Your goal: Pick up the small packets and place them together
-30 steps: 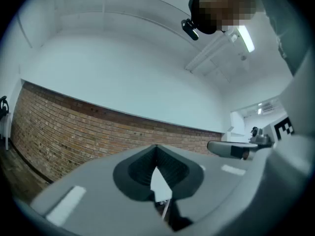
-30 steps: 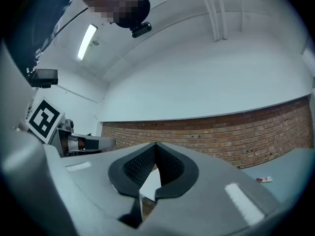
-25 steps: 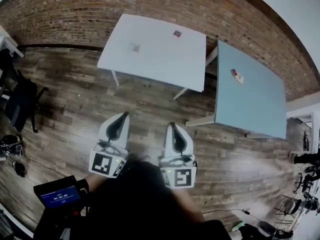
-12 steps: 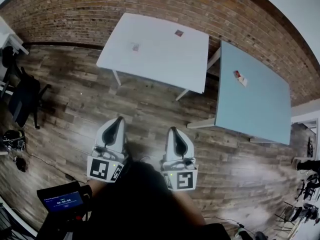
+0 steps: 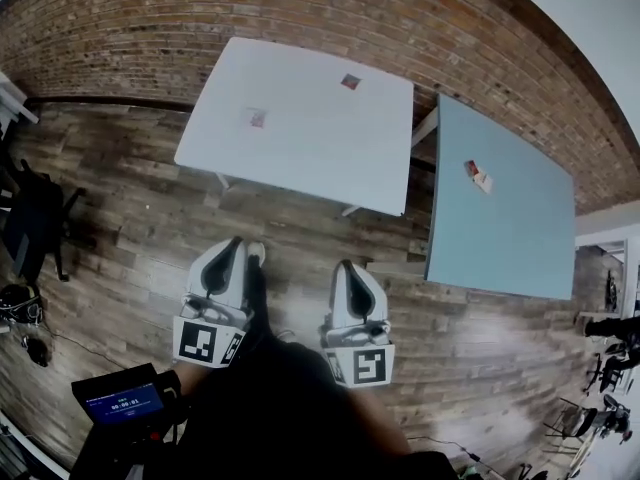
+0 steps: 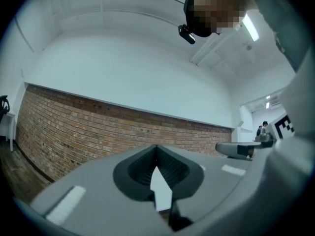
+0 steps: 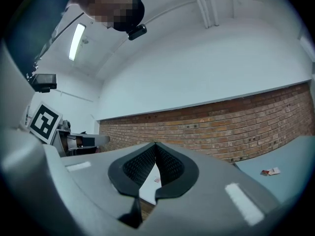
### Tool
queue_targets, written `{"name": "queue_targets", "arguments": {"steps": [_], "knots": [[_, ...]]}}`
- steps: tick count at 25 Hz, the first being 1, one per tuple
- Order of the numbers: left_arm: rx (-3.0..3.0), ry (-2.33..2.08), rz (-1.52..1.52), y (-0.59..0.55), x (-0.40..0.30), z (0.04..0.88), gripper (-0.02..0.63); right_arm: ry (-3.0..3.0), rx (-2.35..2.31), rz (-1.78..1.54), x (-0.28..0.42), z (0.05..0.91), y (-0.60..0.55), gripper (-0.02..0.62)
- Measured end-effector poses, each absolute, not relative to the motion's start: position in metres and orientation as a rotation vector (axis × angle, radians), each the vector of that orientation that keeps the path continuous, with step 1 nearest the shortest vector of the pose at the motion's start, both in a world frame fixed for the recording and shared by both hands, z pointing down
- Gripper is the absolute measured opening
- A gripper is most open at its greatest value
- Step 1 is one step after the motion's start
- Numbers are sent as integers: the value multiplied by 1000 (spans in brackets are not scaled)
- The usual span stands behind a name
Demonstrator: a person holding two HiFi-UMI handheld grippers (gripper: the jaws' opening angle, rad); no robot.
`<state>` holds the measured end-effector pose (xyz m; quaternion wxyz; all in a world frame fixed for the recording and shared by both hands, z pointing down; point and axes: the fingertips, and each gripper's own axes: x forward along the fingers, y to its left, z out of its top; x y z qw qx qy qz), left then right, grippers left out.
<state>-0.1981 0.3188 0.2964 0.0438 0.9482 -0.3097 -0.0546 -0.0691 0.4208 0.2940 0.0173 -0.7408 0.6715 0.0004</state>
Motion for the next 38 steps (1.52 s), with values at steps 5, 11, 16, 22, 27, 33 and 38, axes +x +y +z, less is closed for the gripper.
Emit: {"name": "queue_targets", "arguments": {"steps": [5, 11, 16, 22, 27, 33, 38], "knots": [[2918, -865, -82, 242, -166, 315, 0, 2079, -2313, 3, -53, 286, 341, 3], [2892, -798, -51, 163, -146, 321, 0, 2077, -2346, 6, -39, 276, 256, 3], [2909, -777, -31, 114, -127, 329, 0, 2049, -2395, -29, -15, 275, 212, 3], [2839, -746, 85, 85, -119, 360, 0, 2061, -2394, -45, -1, 275, 187, 3], [2843, -782, 167, 64, -111, 395, 0, 2094, -2356, -51, 8, 283, 172, 3], [2865, -855, 291, 30, -91, 449, 2, 2145, -2314, -70, 30, 289, 150, 3], [2731, -870, 550, -9, -74, 524, 155, 2185, -2284, -96, 47, 293, 134, 3]]}}
